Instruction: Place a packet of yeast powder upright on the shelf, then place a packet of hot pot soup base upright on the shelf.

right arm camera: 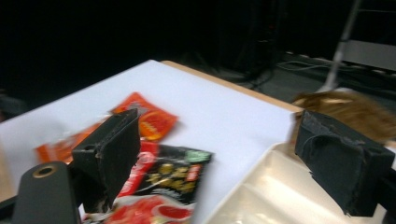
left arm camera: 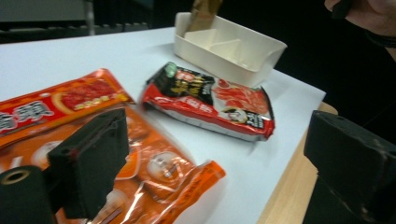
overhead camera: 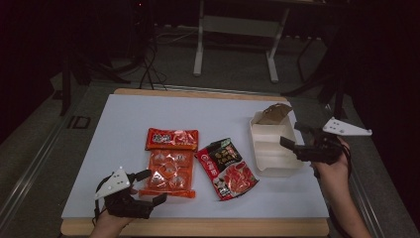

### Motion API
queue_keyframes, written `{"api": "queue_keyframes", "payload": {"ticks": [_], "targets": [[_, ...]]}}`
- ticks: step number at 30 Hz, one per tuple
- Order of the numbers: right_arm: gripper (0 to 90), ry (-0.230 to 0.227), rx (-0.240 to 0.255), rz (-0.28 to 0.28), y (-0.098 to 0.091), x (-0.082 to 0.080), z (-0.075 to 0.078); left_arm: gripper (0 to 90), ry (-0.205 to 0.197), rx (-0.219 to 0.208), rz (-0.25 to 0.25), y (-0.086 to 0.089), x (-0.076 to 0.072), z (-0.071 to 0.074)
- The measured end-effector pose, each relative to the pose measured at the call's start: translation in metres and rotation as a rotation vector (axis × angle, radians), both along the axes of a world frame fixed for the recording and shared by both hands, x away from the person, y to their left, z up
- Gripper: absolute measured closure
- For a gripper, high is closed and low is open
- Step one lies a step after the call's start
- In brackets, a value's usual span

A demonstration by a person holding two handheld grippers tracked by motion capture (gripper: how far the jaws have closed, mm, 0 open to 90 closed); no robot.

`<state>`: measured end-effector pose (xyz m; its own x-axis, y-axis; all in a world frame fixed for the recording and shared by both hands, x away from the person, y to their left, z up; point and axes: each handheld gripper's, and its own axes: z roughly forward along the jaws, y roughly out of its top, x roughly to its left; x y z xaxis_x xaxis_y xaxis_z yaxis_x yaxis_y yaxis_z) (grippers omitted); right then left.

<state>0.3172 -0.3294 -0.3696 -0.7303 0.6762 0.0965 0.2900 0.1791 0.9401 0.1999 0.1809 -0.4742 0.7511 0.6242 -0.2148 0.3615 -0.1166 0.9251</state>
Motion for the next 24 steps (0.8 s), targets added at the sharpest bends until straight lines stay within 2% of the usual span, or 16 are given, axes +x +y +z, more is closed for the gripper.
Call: {"api": "queue_keyframes", "payload": {"ticks": [6,8,11,15,18,20,22,24], "targets": [[15.2,-0.011,-0.008,0.015,0.009,-0.029,-0.009,12.4,0.002,0.002,-0.04,-0.018,0.008,0.002],[16.3,-0.021,-0.022,0.009,0.011,-0.037,-0.012,13.4,-0.002,0.011,-0.053,-0.024,0.01,0.003],[16.6,-0.021,-0.017,0.007,0.014,-0.047,-0.016,14.4,-0.006,0.025,-0.072,-0.032,0.012,0.004],[17.9,-0.031,0.005,0.001,0.017,-0.061,-0.018,15.3,-0.001,0.036,-0.091,-0.042,0.016,0.004],[17.2,-0.055,0.022,-0.007,0.018,-0.071,-0.02,16.0,-0.004,0.047,-0.101,-0.049,0.018,0.005],[16.1,-0.067,0.028,-0.026,0.019,-0.078,-0.022,18.9,-0.01,0.057,-0.103,-0.055,0.02,0.005],[14.3,-0.064,0.048,-0.058,0.02,-0.084,-0.024,24.4,-0.013,0.049,-0.135,-0.062,0.021,0.005],[14.3,-0.063,0.064,-0.074,0.018,-0.089,-0.026,29.4,-0.031,0.069,-0.141,-0.07,0.022,0.006]]}}
